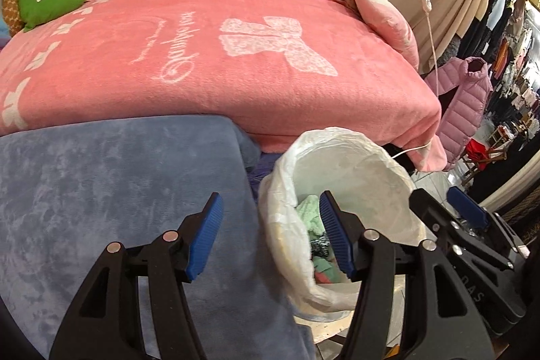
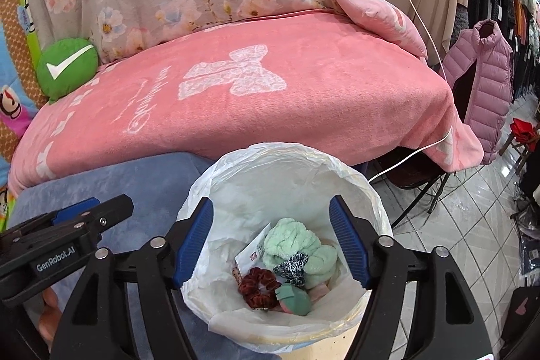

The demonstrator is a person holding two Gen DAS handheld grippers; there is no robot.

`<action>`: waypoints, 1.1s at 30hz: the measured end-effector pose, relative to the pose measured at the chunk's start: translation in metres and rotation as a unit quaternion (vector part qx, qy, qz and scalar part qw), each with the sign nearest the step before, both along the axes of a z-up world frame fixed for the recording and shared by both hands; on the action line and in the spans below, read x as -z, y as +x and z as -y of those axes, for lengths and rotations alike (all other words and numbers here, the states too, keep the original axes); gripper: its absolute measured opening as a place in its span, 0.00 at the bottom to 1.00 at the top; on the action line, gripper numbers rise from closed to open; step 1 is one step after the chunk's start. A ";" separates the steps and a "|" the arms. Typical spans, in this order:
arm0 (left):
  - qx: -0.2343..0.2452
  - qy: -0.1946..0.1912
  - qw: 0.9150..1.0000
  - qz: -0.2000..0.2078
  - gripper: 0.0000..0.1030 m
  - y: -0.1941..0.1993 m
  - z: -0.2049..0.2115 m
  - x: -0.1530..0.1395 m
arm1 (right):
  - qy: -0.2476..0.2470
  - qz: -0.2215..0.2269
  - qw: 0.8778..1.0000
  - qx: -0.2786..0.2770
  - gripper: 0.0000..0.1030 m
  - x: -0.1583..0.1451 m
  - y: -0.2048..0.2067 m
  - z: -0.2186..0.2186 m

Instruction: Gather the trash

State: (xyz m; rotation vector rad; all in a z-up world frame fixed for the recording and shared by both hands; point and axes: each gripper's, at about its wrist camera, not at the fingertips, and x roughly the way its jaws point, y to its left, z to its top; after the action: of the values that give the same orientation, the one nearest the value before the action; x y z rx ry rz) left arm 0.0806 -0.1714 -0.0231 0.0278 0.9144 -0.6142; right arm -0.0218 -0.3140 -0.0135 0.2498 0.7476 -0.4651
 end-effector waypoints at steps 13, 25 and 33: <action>-0.062 0.054 0.997 0.009 0.64 -0.002 -0.050 0.020 | -0.064 -0.042 0.997 -0.016 0.81 0.003 -0.007 -0.045; -0.080 0.084 0.993 0.021 0.76 -0.016 -0.069 0.029 | -0.055 -0.047 0.997 -0.005 0.95 0.011 -0.020 -0.058; -0.090 0.091 0.992 0.022 0.84 -0.022 -0.072 0.033 | -0.068 -0.048 0.997 0.002 0.94 0.017 -0.031 -0.059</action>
State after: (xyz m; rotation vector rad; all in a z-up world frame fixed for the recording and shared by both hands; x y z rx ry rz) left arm 0.0588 -0.0996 -0.0563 0.1207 0.9164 -0.3599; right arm -0.0527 -0.2550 -0.0308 0.1029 0.8055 -0.5311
